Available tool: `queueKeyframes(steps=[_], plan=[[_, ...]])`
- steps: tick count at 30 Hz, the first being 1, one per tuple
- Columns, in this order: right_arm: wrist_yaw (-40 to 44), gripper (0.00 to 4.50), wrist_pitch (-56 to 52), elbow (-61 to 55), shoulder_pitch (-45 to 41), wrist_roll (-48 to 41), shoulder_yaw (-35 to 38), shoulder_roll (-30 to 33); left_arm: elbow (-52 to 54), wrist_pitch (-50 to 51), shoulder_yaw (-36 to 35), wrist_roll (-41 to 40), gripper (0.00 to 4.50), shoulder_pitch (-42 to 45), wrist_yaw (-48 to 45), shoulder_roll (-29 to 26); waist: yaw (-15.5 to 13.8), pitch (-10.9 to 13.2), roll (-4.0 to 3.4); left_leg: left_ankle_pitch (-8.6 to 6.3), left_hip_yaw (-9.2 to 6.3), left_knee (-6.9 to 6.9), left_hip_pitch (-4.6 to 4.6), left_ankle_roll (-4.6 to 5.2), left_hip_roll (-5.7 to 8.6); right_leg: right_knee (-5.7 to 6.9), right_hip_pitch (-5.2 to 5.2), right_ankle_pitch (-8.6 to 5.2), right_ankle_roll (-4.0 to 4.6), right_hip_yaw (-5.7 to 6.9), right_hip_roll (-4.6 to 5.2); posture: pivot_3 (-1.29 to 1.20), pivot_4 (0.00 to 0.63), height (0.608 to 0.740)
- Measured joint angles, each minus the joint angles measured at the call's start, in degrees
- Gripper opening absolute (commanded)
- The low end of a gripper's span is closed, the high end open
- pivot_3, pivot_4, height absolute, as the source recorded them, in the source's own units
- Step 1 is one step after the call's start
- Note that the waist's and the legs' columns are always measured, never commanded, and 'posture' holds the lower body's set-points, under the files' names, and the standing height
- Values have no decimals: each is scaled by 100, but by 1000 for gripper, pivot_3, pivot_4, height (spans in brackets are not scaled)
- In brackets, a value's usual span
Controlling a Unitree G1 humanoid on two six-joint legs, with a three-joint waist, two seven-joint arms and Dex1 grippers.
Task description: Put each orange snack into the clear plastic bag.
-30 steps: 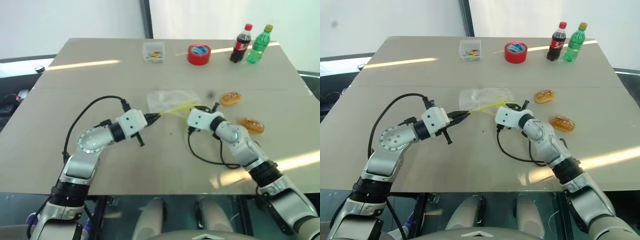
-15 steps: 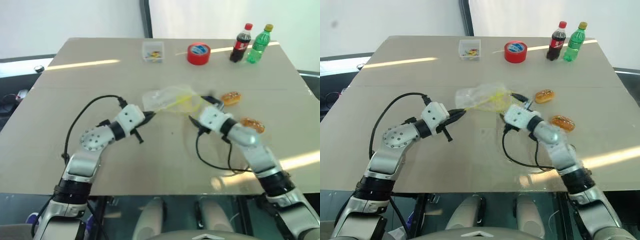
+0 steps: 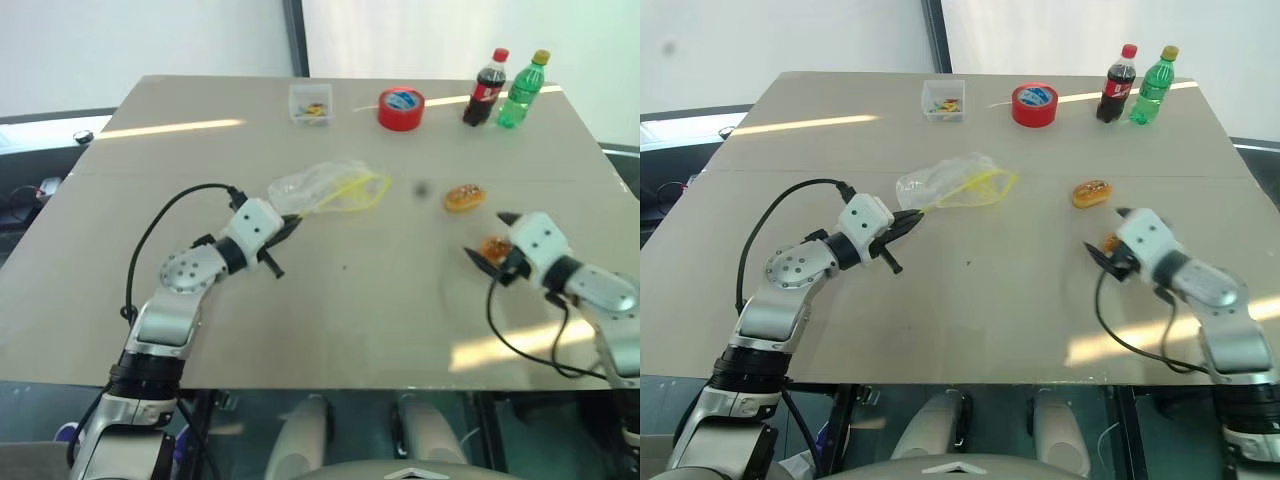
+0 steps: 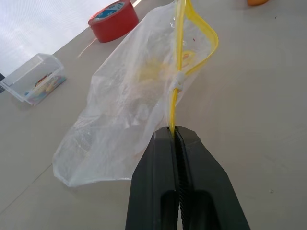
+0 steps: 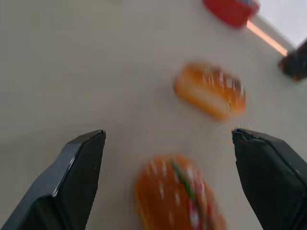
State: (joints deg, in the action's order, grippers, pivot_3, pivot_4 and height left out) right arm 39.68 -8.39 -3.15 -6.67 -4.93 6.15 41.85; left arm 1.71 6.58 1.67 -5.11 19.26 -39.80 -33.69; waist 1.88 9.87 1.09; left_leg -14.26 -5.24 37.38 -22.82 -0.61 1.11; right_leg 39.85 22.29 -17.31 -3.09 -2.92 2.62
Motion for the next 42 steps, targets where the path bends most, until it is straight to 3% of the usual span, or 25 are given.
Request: queueKeyframes(steps=[4, 10, 13, 15, 20, 22, 27, 30, 34, 42], plan=[[486, 4354, 585, 799, -33, -119, 63, 173, 271, 32, 8, -311, 0, -95, -234, 90, 72, 0, 0, 0, 11, 0, 13, 0, -17, 2, -5, 0, 0, -10, -10, 0, 150, 740], [710, 4354, 912, 1893, -738, -176, 27, 53, 702, 65, 17, -634, 0, -363, -688, -20, 42, 0, -1, 0, 10, 3, 21, 0, -22, 1, -16, 1, 1, -8, -15, 0, 150, 740], [851, 3496, 881, 1984, -790, -292, 27, 15, 708, 116, 18, -633, 0, -382, -725, -64, 24, 0, -1, 0, 5, 3, 17, 0, -22, -2, -16, 1, 1, -4, -14, 0, 150, 740], [1028, 2432, 734, 1950, -768, -471, 28, -12, 707, 157, 14, -629, 0, -379, -718, -72, 13, 0, -1, -1, 6, 3, 15, 0, -20, -4, -16, 1, 1, -5, -11, 0, 150, 740], [1076, 515, 419, 1596, -557, -693, 73, -53, 683, 158, 18, -564, 0, -326, -647, -59, 14, 0, -1, -1, 3, 3, 15, 0, -21, -2, -16, 1, 1, -3, -12, 0, 150, 740], [953, 75, 99, 1220, -481, -874, 155, -135, 620, 147, 20, -509, 0, -242, -603, -53, 17, 0, -1, -1, 2, 4, 15, 0, -21, 0, -16, 1, 1, -4, -13, 0, 150, 740], [360, 74, -1239, -784, -472, -1815, 268, -651, 475, 35, 65, -382, 0, -100, -536, -20, 58, 0, -3, -1, -1, 2, 17, -1, -33, 0, -15, 1, 1, -5, -26, 0, 150, 740], [-293, 74, -2195, -1850, -836, -2185, -250, -1217, 378, -85, 142, -295, 0, -28, -543, 48, 37, 0, -3, -1, -8, 4, 13, -1, -31, 0, -14, 1, 1, 0, -26, 0, 150, 740], [-818, 74, -2658, -1885, -1181, -1981, -681, -1497, 375, -114, 148, -306, 0, 14, -559, 83, -48, 0, -2, -1, -14, 8, 6, 0, -12, -5, -15, 1, 1, 9, -7, 0, 150, 740], [-1125, 74, -2455, -1274, -1387, -1117, -1395, -1763, 597, -49, 337, -400, 0, -135, -629, 250, -67, 0, -2, -1, -15, 4, 4, -1, -11, -5, -9, 1, 1, 13, -7, 0, 150, 740]])
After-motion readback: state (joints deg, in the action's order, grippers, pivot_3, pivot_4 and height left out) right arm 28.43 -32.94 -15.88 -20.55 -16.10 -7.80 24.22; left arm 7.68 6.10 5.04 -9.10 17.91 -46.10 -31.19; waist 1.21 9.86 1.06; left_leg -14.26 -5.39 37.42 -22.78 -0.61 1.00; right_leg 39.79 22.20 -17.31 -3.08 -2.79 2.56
